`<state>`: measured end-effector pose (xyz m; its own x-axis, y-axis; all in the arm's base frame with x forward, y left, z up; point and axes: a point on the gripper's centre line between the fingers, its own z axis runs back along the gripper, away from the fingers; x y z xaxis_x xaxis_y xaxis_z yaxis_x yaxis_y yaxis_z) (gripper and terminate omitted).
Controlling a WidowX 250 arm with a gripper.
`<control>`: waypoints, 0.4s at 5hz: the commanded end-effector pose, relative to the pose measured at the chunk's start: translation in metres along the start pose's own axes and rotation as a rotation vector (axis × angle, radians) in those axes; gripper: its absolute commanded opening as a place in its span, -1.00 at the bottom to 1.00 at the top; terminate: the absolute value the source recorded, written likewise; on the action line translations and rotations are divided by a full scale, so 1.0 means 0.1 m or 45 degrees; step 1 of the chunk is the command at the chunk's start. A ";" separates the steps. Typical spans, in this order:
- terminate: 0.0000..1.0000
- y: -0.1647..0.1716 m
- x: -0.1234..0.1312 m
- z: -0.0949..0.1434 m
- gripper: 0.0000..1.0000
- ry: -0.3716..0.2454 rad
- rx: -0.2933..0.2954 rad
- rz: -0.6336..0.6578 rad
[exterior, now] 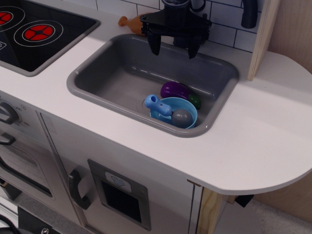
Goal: Take spoon out of bowl sink
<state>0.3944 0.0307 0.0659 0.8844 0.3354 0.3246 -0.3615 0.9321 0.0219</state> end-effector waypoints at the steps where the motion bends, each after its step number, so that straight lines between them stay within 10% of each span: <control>1: -1.00 0.00 0.00 0.00 1.00 0.000 0.000 0.000; 2: -1.00 0.08 0.00 0.03 1.00 0.143 -0.032 -0.328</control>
<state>0.3831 0.0337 0.0511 0.9883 0.0678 0.1365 -0.0768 0.9951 0.0623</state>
